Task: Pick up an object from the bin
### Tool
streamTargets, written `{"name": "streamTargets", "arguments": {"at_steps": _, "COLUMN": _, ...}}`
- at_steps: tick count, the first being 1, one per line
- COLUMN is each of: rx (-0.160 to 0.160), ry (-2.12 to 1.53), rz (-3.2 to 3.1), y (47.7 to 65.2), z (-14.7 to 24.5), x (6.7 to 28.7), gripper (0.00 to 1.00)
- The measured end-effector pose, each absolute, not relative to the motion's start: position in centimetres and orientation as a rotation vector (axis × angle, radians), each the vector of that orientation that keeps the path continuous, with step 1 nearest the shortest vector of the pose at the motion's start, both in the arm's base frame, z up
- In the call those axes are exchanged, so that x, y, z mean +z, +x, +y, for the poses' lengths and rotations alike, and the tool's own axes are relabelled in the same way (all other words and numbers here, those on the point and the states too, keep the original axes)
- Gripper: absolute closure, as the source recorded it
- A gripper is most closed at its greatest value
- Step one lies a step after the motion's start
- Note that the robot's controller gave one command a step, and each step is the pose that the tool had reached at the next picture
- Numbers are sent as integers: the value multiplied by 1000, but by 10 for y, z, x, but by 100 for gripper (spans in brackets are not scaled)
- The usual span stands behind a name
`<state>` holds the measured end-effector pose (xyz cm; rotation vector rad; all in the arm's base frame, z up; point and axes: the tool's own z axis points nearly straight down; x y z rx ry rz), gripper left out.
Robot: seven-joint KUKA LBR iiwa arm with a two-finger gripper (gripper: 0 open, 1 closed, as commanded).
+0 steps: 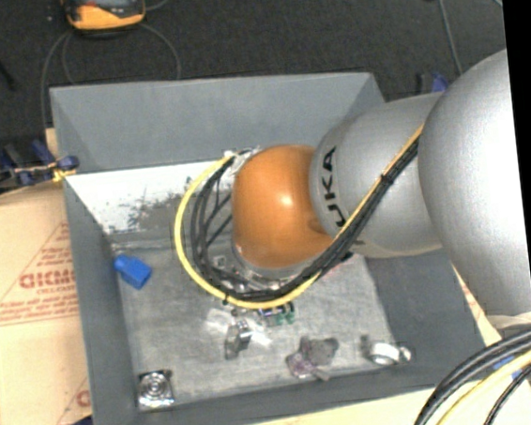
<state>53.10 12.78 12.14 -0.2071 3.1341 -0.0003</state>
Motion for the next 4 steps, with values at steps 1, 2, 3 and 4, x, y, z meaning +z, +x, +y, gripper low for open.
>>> {"name": "streamTargets", "arguments": {"at_steps": 1, "rx": 16, "ry": 118, "rz": 3123, "y": 541, "z": 98, "x": 77, "gripper": 0}}
{"name": "streamTargets", "arguments": {"at_steps": 2, "rx": 14, "ry": 122, "rz": 3142, "y": 538, "z": 99, "x": 78, "gripper": 100}}
{"name": "streamTargets", "arguments": {"at_steps": 3, "rx": 7, "ry": 112, "rz": 3129, "y": 531, "z": 110, "x": 206, "gripper": 100}}
{"name": "streamTargets", "arguments": {"at_steps": 4, "rx": 2, "ry": 192, "rz": 3140, "y": 548, "z": 112, "x": 93, "gripper": 100}}
